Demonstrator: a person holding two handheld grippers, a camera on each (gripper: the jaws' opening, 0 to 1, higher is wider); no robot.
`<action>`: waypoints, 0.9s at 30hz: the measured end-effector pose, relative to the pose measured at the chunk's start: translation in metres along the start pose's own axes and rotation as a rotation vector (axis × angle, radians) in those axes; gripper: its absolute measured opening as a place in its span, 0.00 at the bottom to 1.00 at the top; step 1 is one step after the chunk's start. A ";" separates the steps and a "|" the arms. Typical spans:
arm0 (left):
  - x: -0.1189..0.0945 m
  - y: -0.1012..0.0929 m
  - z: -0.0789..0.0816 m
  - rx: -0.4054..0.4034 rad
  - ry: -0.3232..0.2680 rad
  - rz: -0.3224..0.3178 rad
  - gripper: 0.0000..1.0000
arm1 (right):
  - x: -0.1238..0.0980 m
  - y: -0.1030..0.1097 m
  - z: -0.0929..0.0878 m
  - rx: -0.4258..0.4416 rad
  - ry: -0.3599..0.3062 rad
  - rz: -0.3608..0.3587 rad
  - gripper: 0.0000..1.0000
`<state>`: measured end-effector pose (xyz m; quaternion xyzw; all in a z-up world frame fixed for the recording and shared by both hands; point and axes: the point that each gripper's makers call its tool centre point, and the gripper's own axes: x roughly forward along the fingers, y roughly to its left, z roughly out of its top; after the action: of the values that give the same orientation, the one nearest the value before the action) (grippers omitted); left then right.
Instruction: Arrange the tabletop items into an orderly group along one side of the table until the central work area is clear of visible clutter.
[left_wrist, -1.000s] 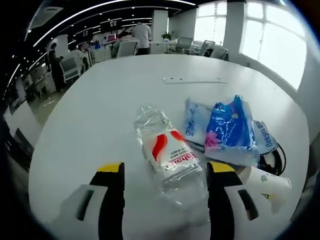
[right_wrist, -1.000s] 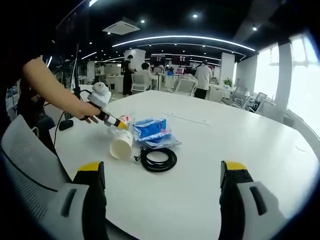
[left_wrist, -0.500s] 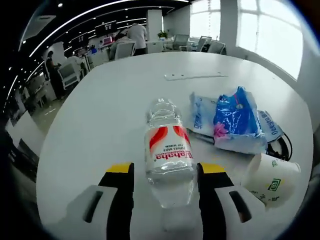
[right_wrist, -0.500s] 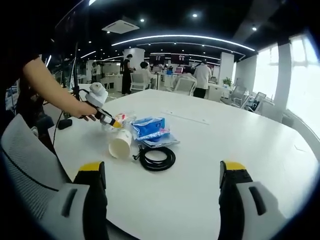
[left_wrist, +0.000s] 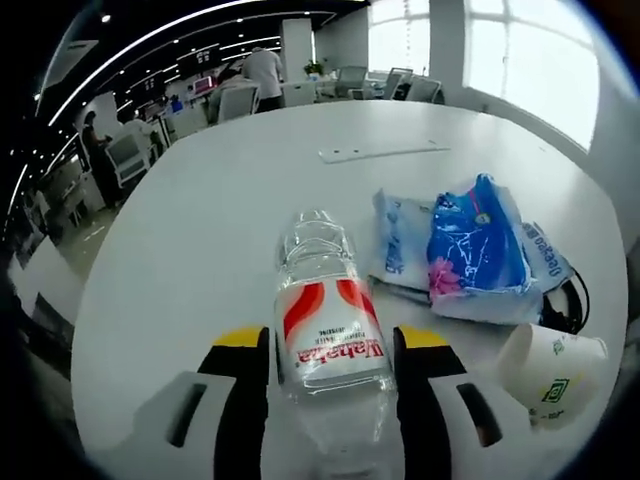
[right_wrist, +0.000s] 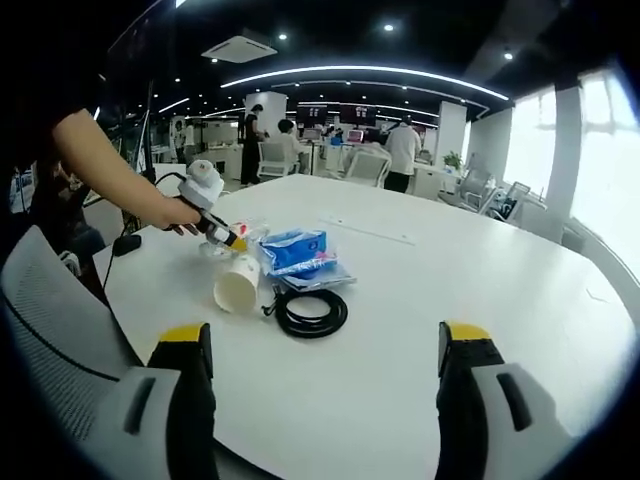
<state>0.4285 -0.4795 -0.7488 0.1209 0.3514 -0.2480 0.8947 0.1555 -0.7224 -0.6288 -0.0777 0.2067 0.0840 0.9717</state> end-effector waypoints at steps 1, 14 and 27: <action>0.001 0.000 0.000 0.004 0.002 0.000 0.45 | 0.000 -0.001 0.000 0.000 0.000 -0.003 0.93; 0.011 0.006 0.006 0.046 -0.007 0.009 0.45 | 0.000 -0.005 -0.003 0.006 0.015 -0.021 0.93; 0.022 0.009 0.000 -0.002 0.019 -0.005 0.49 | 0.000 -0.008 -0.005 0.016 0.022 -0.033 0.92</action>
<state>0.4472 -0.4797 -0.7629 0.1214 0.3605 -0.2488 0.8907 0.1550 -0.7317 -0.6323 -0.0744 0.2169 0.0655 0.9712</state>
